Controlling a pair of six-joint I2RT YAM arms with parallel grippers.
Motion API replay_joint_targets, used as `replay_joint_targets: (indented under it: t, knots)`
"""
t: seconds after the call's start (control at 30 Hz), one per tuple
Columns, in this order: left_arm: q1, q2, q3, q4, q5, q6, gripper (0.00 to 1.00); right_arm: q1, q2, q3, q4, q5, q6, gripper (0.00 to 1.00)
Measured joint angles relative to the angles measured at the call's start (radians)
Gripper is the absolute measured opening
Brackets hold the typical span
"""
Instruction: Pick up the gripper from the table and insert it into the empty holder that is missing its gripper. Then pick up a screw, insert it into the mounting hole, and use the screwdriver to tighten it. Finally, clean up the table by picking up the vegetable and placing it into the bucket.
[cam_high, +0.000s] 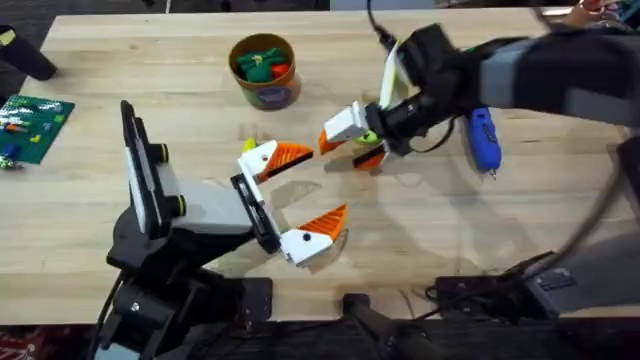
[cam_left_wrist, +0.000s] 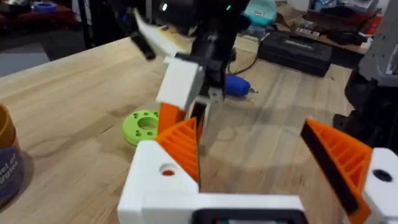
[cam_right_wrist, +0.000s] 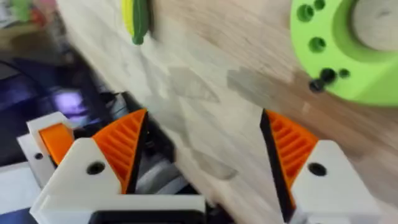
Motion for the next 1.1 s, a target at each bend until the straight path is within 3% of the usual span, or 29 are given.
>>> replay_joint_targets:
  t: [0.33, 0.5, 0.67, 0.97, 1.03, 1.1]
  knots:
    - [0.000, 0.000, 0.000, 0.000, 0.000, 0.000, 0.988, 0.000, -0.239, 0.002, -0.125, 0.291, -0.109, 0.995]
    - [0.000, 0.000, 0.000, 0.000, 0.000, 0.000, 0.986, 0.016, -0.244, 0.002, -0.156, 0.390, -0.219, 0.994]
    - [0.000, 0.000, 0.000, 0.000, 0.000, 0.000, 0.986, 0.085, -0.243, 0.002, -0.136, 0.510, -0.318, 0.994]
    - [0.000, 0.000, 0.000, 0.000, 0.000, 0.000, 0.988, 0.174, -0.217, 0.003, -0.054, 0.649, -0.375, 0.992]
    - [0.000, 0.000, 0.000, 0.000, 0.000, 0.000, 0.988, 0.175, -0.201, 0.003, -0.039, 0.659, -0.379, 0.969]
    - [0.000, 0.000, 0.000, 0.000, 0.000, 0.000, 0.986, 0.174, -0.184, 0.002, -0.026, 0.670, -0.380, 0.867]
